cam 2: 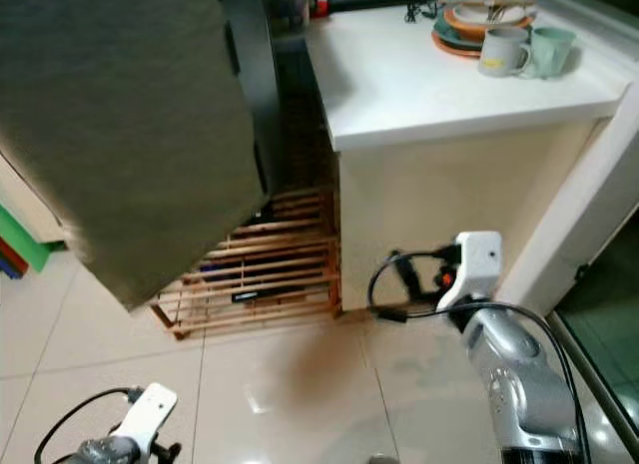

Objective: Restocking fridge

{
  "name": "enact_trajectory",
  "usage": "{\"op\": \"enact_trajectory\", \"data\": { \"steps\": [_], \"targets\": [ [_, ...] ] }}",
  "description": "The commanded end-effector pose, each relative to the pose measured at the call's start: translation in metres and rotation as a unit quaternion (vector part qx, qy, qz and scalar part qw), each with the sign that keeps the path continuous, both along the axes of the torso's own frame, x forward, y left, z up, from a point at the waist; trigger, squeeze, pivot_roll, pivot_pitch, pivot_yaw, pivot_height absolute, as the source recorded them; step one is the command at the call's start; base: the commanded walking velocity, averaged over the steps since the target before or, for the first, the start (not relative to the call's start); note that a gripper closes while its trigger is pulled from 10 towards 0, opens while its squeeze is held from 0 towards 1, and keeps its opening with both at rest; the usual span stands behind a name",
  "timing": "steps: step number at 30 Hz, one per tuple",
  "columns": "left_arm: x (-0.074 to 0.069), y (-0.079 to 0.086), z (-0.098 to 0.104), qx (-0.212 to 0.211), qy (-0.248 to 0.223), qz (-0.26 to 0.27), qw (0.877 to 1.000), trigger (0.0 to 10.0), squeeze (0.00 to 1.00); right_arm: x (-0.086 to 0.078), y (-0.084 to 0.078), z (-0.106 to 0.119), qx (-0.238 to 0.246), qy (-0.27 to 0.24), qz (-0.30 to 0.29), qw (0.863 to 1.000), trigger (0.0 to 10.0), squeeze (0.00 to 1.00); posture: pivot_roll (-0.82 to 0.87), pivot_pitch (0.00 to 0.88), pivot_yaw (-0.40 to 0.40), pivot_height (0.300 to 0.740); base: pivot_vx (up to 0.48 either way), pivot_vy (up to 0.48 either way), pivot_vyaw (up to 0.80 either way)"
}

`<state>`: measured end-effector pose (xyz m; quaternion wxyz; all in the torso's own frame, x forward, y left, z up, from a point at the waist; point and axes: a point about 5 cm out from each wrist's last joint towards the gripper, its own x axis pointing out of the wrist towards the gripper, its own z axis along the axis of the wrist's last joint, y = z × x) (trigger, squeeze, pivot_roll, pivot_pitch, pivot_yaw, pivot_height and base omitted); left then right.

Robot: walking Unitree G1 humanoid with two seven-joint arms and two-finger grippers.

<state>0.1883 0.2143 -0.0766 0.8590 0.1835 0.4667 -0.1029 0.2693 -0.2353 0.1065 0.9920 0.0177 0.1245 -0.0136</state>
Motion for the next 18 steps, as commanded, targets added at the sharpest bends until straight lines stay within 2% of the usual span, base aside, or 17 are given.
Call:
{"op": "enact_trajectory", "data": {
  "steps": [1, 2, 3, 4, 5, 6, 7, 8, 9, 11, 13, 15, 17, 18],
  "targets": [
    [0.024, -0.003, 0.014, 0.000, -0.070, 0.006, 0.998, 10.0, 0.00, 0.005, -0.003, 0.007, -0.024, -0.023, -0.029, 0.999, 10.0, 0.27, -0.10, 0.000, 0.092, 0.740, 0.000, 0.000, 0.00],
    [0.028, -0.004, 0.016, -0.002, -0.081, 0.008, 0.997, 10.0, 0.00, 0.006, -0.003, 0.008, -0.029, -0.025, -0.031, 0.999, 10.0, 0.27, -0.10, 0.000, 0.092, 0.740, 0.000, 0.000, 0.00],
    [0.060, -0.010, 0.041, -0.072, -0.171, 0.047, 0.981, 10.0, 0.00, 0.009, 0.005, 0.012, -0.040, -0.045, -0.023, 0.998, 10.0, 0.27, -0.10, 0.000, 0.083, 0.740, 0.000, 0.000, 0.00],
    [0.095, -0.019, 0.075, -0.169, -0.262, 0.097, 0.945, 10.0, 0.00, 0.012, 0.013, 0.016, -0.052, -0.063, -0.017, 0.997, 10.0, 0.27, -0.09, 0.000, 0.077, 0.740, 0.000, 0.000, 0.00],
    [0.095, -0.019, 0.075, -0.169, -0.262, 0.097, 0.945, 10.0, 0.00, 0.012, 0.013, 0.016, -0.052, -0.063, -0.017, 0.997, 10.0, 0.27, -0.09, 0.000, 0.077, 0.740, 0.000, 0.000, 0.00],
    [0.122, -0.025, 0.115, -0.216, -0.354, 0.109, 0.904, 10.0, 0.00, 0.015, 0.022, 0.019, -0.061, -0.077, -0.007, 0.995, 10.0, 0.27, -0.09, 0.000, 0.075, 0.740, 0.000, 0.000, 0.00],
    [0.141, -0.040, 0.158, -0.246, -0.426, 0.082, 0.867, 10.0, 0.00, 0.017, 0.031, 0.019, -0.061, -0.087, 0.002, 0.994, 10.0, 0.27, -0.08, 0.000, 0.071, 0.740, 0.000, 0.000, 0.00],
    [0.148, -0.056, 0.190, -0.249, -0.474, 0.050, 0.843, 10.0, 0.00, 0.019, 0.038, 0.018, -0.057, -0.092, 0.012, 0.994, 10.0, 0.27, -0.07, 0.000, 0.067, 0.740, 0.000, 0.000, 0.00],
    [0.150, -0.067, 0.210, -0.242, -0.505, 0.028, 0.828, 10.0, 0.00, 0.021, 0.044, 0.017, -0.052, -0.095, 0.020, 0.994, 10.0, 0.27, -0.07, 0.000, 0.066, 0.740, 0.000, 0.000, 0.00],
    [0.151, -0.077, 0.227, -0.244, -0.524, 0.013, 0.816, 10.0, 0.00, 0.022, 0.050, 0.015, -0.047, -0.100, 0.024, 0.994, 10.0, 0.27, -0.06, 0.000, 0.062, 0.740, 0.000, 0.000, 0.00],
    [0.151, -0.074, 0.230, -0.233, -0.530, 0.024, 0.815, 10.0, 0.00, 0.022, 0.054, 0.010, -0.042, -0.097, 0.026, 0.994, 10.0, 0.27, -0.06, 0.000, 0.056, 0.740, 0.000, 0.000, 0.00],
    [0.144, -0.071, 0.228, -0.230, -0.526, 0.022, 0.819, 10.0, 0.00, 0.022, 0.057, 0.007, -0.042, -0.092, 0.031, 0.994, 10.0, 0.27, -0.04, 0.000, 0.046, 0.740, 0.000, 0.000, 0.00],
    [0.133, -0.072, 0.227, -0.210, -0.523, -0.009, 0.826, 10.0, 0.00, 0.024, 0.058, 0.000, -0.093, -0.070, 0.038, 0.993, 10.0, 0.27, -0.02, 0.000, 0.028, 0.740, 0.000, 0.000, 0.00],
    [0.131, -0.073, 0.228, -0.210, -0.524, -0.017, 0.825, 10.0, 0.00, 0.026, 0.058, 0.000, -0.091, -0.069, 0.038, 0.993, 10.0, 0.29, -0.02, 0.000, 0.025, 0.740, 0.000, 0.000, 0.00]
  ]
}}
